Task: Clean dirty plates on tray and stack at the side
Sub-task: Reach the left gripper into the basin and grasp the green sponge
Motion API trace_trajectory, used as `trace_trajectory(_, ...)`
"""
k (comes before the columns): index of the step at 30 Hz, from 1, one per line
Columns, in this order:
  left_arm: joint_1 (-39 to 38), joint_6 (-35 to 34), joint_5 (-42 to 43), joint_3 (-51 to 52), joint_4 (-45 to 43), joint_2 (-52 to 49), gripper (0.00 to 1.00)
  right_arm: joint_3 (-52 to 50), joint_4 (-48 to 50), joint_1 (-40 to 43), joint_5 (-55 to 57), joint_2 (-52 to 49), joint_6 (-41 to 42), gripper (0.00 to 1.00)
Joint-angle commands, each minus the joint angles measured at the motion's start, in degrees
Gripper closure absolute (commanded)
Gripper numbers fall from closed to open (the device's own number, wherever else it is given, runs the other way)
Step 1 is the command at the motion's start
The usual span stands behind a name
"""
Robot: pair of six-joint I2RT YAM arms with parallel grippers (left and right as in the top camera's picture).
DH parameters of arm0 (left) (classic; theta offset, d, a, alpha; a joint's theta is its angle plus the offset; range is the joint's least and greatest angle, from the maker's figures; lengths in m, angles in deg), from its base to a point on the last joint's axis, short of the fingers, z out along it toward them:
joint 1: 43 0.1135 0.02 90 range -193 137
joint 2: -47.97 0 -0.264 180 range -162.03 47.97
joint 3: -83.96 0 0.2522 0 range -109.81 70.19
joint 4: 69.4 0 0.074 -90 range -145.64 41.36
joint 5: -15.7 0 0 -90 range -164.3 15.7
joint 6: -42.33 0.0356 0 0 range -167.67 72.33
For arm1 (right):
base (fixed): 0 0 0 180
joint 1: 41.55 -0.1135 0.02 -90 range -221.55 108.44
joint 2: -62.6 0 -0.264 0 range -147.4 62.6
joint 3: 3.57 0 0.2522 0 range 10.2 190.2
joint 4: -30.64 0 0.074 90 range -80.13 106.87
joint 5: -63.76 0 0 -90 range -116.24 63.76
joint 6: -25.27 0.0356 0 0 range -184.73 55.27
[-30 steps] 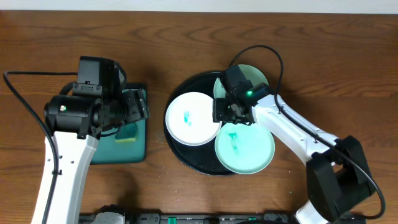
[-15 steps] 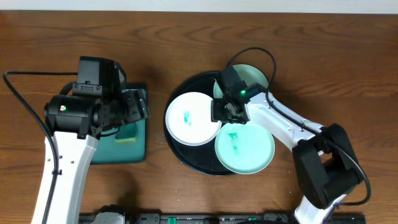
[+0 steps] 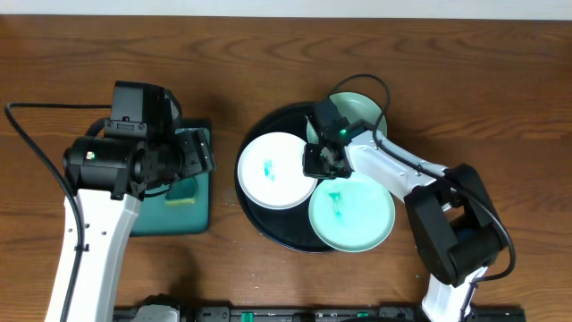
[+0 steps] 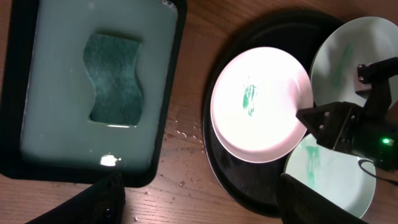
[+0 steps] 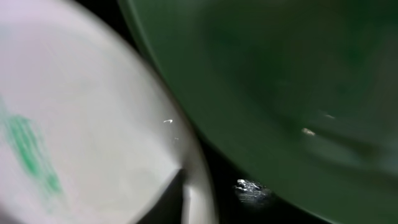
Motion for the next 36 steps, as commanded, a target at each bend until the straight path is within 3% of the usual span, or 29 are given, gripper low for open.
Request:
trace_trajectory(1, 0.28, 0.76, 0.52, -1.25, 0.24, -0.17, 0.22, -0.52, -0.04, 0.09, -1.44, -2.47, 0.33, 0.99)
trace_trajectory(8, 0.28, 0.76, 0.52, -1.25, 0.52, -0.17, 0.23, -0.52, -0.46, 0.09, -1.42, -2.47, 0.31, 0.99)
trace_trajectory(10, 0.28, 0.76, 0.52, -1.25, 0.44, -0.17, 0.42, -0.52, -0.48, 0.09, -1.42, -2.47, 0.28, 0.99)
trace_trajectory(12, 0.28, 0.79, 0.20, -1.25, 0.37, -0.17, 0.69, -0.52, -0.48, 0.09, -1.44, -2.47, 0.28, 0.99)
trace_trajectory(13, 0.28, 0.79, -0.48, -1.25, 0.42, -0.17, 0.75, -0.52, -0.48, 0.09, -1.44, -2.47, 0.28, 0.99)
trace_trajectory(16, 0.28, 0.22, -7.50, -0.24, 0.42, -0.31, 0.74, -0.52, -0.48, 0.09, -1.44, -2.47, 0.28, 0.99)
trace_trajectory(18, 0.28, -1.95, -12.70, 1.01, 0.50, -0.68, 0.60, -0.52, -0.48, 0.09, -1.44, -2.47, 0.28, 0.99)
trace_trajectory(21, 0.31, -2.51, -15.91, 3.13, 0.11, -2.03, 0.54, -0.52, -0.63, 0.09, -1.44, -2.47, 0.26, 0.99)
trace_trajectory(32, 0.66, -2.49, -15.76, 10.62, -7.54, -12.52, 0.53, -0.52, -1.55, 0.09, -1.44, -2.47, -0.83, 0.99)
trace_trajectory(36, 3.93, 1.95, -7.06, 13.40, -13.09, -14.01, 0.51, -0.52, -1.84, 0.09, -1.44, -2.47, -1.44, 0.99)
